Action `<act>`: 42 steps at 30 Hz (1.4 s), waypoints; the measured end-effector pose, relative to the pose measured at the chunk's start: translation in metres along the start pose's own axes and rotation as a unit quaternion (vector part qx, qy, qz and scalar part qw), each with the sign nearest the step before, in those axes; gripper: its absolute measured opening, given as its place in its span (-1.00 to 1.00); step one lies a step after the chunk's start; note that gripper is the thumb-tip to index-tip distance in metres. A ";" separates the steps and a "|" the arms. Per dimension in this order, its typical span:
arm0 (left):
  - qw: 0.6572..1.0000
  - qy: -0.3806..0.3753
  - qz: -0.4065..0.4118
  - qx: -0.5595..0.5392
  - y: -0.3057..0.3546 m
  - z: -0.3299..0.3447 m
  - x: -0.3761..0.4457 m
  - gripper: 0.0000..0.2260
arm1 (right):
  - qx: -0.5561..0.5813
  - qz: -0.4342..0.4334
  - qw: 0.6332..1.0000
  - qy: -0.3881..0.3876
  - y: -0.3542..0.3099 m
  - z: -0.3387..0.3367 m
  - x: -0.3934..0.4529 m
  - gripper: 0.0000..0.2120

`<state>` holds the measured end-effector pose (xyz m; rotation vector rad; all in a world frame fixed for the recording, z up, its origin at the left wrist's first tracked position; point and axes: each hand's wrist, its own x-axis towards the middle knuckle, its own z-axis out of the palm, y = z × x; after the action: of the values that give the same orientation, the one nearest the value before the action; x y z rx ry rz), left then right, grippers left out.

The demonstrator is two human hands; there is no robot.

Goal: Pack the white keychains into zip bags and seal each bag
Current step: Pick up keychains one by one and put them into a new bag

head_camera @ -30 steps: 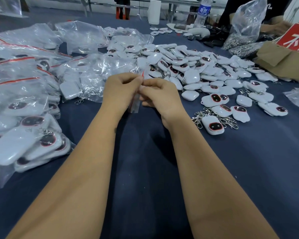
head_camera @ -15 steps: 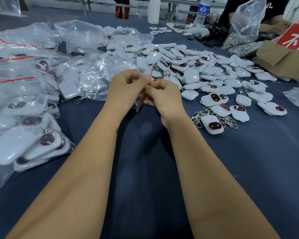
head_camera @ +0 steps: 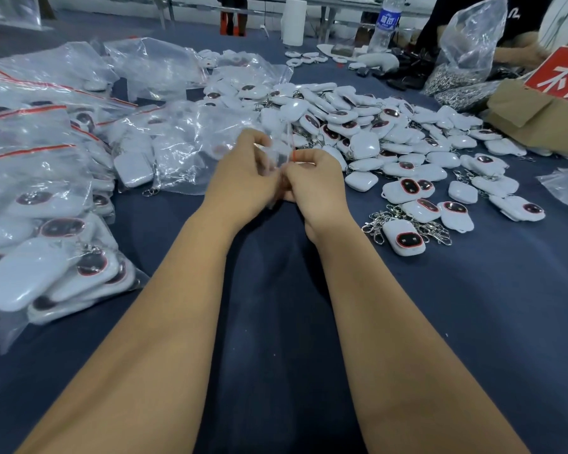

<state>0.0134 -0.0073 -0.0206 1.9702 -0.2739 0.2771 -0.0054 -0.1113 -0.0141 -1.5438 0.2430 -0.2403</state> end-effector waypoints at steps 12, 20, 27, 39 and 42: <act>0.952 0.274 0.131 0.040 0.008 -0.011 -0.005 -0.58 | -0.151 -0.116 0.982 0.007 0.002 0.004 -0.005 -0.85; 0.960 0.228 0.030 0.161 -0.003 -0.027 0.005 -0.69 | -0.399 -0.163 0.896 0.108 -0.006 -0.012 -0.005 -0.75; 0.953 0.128 -0.014 0.273 -0.001 -0.012 0.001 -0.68 | -0.531 -0.011 0.833 0.156 -0.007 -0.030 -0.005 -0.78; 0.977 0.042 0.061 0.202 -0.002 -0.004 0.002 -0.76 | -0.517 -0.042 0.842 0.151 -0.001 -0.035 0.001 -0.84; 0.973 -0.045 0.011 0.225 -0.005 0.001 0.002 -0.74 | -0.437 -0.118 0.876 0.167 -0.005 -0.032 0.003 -0.71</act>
<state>0.0168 -0.0062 -0.0242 2.4341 -0.3114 0.2808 -0.0120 -0.1428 -0.0095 -2.4381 0.4773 -0.6579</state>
